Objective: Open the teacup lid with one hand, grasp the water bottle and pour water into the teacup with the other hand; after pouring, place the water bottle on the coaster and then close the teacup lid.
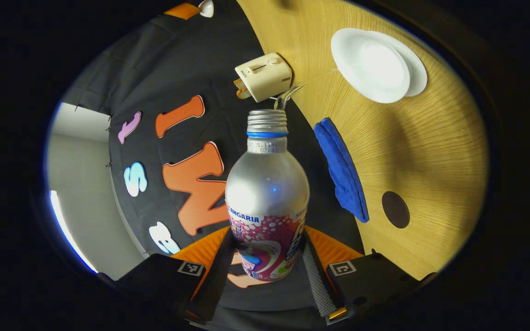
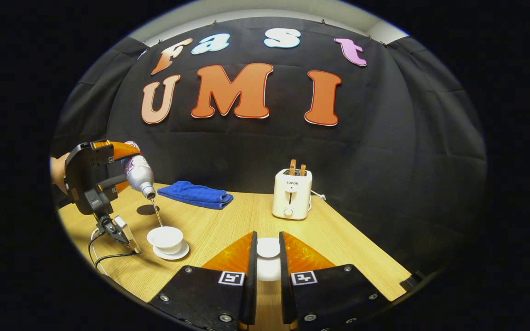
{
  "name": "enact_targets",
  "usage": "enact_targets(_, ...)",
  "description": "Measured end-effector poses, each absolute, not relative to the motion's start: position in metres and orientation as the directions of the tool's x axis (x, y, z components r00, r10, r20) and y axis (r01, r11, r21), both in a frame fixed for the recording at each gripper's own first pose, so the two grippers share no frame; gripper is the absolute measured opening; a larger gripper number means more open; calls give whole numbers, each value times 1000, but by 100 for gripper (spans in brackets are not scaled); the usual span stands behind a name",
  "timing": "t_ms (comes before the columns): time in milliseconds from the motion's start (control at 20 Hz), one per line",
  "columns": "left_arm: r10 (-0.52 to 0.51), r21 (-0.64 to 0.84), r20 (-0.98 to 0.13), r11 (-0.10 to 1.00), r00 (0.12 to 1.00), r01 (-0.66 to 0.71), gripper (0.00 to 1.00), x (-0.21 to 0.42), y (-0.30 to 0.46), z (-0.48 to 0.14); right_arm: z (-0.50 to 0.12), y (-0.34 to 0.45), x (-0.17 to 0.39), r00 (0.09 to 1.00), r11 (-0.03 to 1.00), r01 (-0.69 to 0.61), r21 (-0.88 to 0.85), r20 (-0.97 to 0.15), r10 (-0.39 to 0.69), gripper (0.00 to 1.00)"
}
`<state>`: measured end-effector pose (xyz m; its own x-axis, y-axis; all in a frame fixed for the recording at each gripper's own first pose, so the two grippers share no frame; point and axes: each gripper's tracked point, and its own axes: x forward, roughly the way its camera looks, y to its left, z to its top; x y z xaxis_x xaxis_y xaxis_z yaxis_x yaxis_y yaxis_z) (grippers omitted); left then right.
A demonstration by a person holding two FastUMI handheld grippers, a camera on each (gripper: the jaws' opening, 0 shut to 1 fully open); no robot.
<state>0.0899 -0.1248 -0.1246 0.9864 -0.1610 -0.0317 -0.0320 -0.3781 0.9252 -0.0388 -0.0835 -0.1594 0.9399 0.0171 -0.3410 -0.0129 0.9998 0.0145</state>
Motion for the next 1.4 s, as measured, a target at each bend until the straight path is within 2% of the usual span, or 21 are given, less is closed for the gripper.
enact_targets(100, -167, 918, -39, -394, 985, -31, 86, 91, -125, -128, -160, -83, -39, 940, 1000, -14, 8, -342, 16, 22)
enact_targets(250, -184, 907, -42, -420, 982, -40, 83, 92, -132, -130, -161, -82, -38, 938, 1000, -20, 3, -346, 20, 23)
enact_targets(400, -199, 900, -43, -433, 979, -49, 85, 89, -134, -128, -163, -82, -37, 936, 1000, -17, 3, -350, 17, 23)
enact_targets(450, -208, 896, -41, -440, 977, -56, 82, 88, -137, -127, -164, -82, -37, 935, 1000, -16, 3, -354, 16, 23)
enact_targets(750, -249, 882, -33, -464, 968, -89, 84, 90, -153, -119, -166, -84, -38, 933, 1000, -12, -1, -359, 11, 23)
enact_targets(1050, -237, 877, -43, -475, 971, -77, 82, 91, -146, -123, -167, -83, -38, 932, 1000, -12, 0, -363, 11, 23)
enact_targets(1400, -238, 865, -53, -495, 970, -75, 84, 90, -143, -123, -168, -76, -38, 930, 1000, -25, -8, -367, 21, 23)
